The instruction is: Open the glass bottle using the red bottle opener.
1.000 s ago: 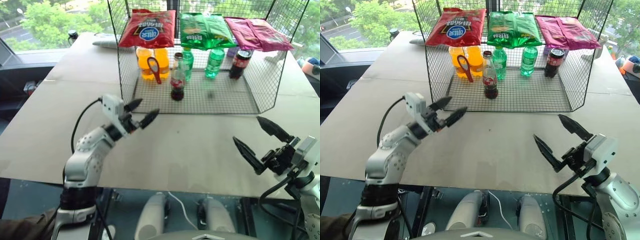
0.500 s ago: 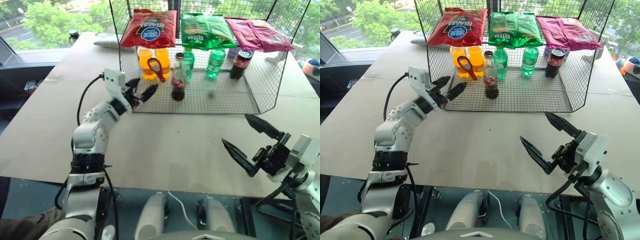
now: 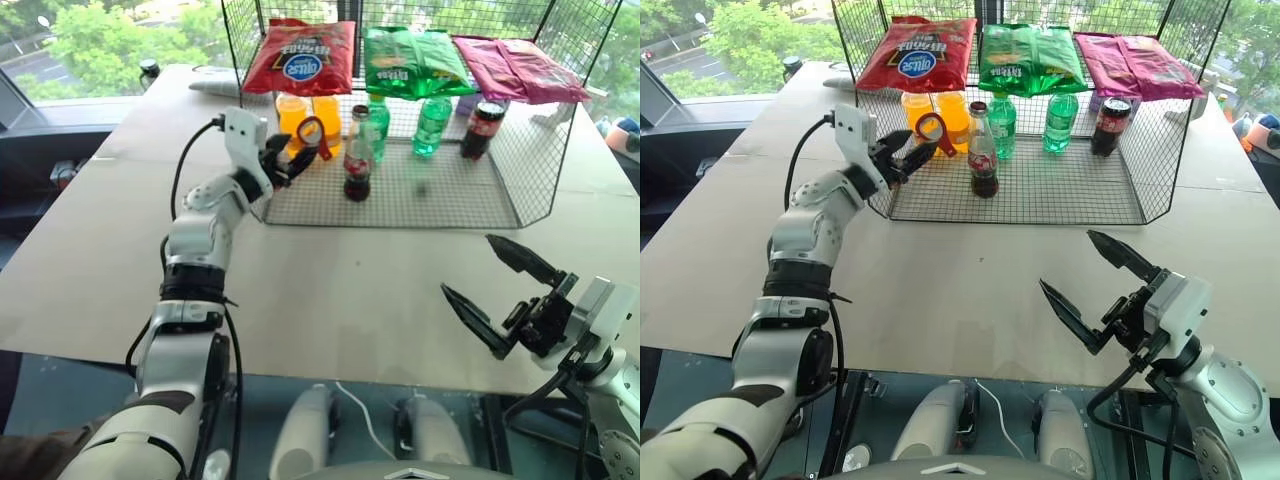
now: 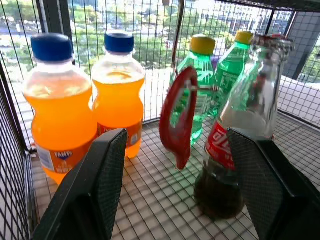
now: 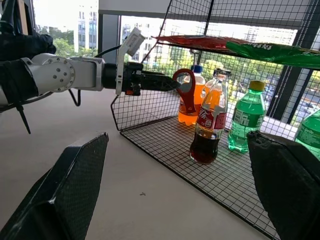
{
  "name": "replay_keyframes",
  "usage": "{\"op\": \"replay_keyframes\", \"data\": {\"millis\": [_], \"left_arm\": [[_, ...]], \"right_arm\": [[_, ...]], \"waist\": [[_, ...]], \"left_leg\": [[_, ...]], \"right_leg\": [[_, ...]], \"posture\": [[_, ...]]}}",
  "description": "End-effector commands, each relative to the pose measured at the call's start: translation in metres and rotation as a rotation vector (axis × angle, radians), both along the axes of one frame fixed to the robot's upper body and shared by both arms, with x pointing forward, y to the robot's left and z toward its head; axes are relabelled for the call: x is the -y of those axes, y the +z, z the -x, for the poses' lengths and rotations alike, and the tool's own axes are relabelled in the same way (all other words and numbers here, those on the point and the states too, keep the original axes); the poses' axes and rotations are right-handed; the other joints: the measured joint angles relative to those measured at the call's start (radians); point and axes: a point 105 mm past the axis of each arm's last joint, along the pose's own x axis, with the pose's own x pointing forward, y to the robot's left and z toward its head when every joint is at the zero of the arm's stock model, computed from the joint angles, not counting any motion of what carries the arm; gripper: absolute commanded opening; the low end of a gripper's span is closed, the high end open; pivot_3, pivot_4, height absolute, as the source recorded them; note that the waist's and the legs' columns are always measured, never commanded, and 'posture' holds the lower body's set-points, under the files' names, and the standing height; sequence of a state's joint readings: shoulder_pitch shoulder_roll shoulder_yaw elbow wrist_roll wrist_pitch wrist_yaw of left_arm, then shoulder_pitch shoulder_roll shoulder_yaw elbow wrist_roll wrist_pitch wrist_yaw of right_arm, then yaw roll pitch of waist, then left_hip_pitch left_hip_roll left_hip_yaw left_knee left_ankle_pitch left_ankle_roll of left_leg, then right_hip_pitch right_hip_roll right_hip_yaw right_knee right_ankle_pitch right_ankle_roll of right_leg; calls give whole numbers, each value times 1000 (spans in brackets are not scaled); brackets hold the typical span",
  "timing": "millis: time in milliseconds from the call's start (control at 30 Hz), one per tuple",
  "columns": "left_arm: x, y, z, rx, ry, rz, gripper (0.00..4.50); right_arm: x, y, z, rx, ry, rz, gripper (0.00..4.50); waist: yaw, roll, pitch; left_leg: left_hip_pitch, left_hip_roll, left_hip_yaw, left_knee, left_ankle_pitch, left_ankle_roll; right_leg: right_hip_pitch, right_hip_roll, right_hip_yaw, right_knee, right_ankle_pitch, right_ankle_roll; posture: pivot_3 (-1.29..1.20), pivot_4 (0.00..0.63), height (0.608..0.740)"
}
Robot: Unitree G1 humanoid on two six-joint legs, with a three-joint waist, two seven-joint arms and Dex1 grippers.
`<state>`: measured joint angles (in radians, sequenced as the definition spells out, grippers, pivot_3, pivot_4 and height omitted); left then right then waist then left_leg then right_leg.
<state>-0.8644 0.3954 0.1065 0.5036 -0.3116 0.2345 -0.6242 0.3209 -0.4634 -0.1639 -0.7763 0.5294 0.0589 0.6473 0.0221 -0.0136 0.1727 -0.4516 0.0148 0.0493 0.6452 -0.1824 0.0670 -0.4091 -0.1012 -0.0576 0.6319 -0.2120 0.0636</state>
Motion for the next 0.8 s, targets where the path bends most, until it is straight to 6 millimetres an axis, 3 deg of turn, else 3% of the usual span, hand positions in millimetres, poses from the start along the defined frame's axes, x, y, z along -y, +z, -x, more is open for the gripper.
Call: {"op": "replay_keyframes", "data": {"millis": [33, 67, 133, 300, 367, 533, 800], "left_arm": [[7, 16, -4, 59, -4, -25, 3272], [7, 16, -5, 60, -3, -28, 3272], [7, 16, -6, 60, -7, -29, 2731], [9, 17, -7, 69, -29, -28, 622], [9, 17, -7, 71, -31, -29, 118], [8, 18, -5, 83, -46, -30, 118], [1, 29, 14, 107, -145, 46, 118]], "right_arm": [[-2, 9, 4, 47, 9, -2, 4500], [-2, 9, 4, 47, 8, -1, 4500], [-2, 9, 4, 46, 3, 1, 4500], [-2, 10, 4, 44, -3, 4, 4500], [-3, 11, 4, 44, -6, 4, 4500], [-3, 11, 0, 31, -29, 4, 4500], [5, 1, -17, -66, -171, 28, 4500]], "waist": [[0, 0, 0], [0, 0, 0], [-2, 0, 0], [-4, 0, 0], [-5, 0, 0], [-6, 0, 0], [-8, 0, 0]], "left_leg": [[0, 0, 0, 0, 0, 0], [0, 0, 0, 0, 0, 0], [0, 0, 0, 0, 0, 0], [0, 0, 0, 0, 0, 0], [0, 0, 0, 0, 0, 0], [0, 0, 0, 0, 0, 0], [0, 0, 0, 0, 0, 0]], "right_leg": [[0, 0, 0, 0, 0, 0], [0, 0, 0, 0, 0, 0], [0, 0, 0, 0, 0, 0], [0, 0, 0, 0, 0, 1], [0, 0, 0, 1, 0, 1], [0, 0, 0, 1, 0, 0], [0, 0, 0, 1, 2, -2]], "posture": [[0, 150, 740], [0, 150, 740], [0, 150, 740], [0, 150, 740], [0, 150, 740], [0, 150, 740], [0, 150, 740]]}}
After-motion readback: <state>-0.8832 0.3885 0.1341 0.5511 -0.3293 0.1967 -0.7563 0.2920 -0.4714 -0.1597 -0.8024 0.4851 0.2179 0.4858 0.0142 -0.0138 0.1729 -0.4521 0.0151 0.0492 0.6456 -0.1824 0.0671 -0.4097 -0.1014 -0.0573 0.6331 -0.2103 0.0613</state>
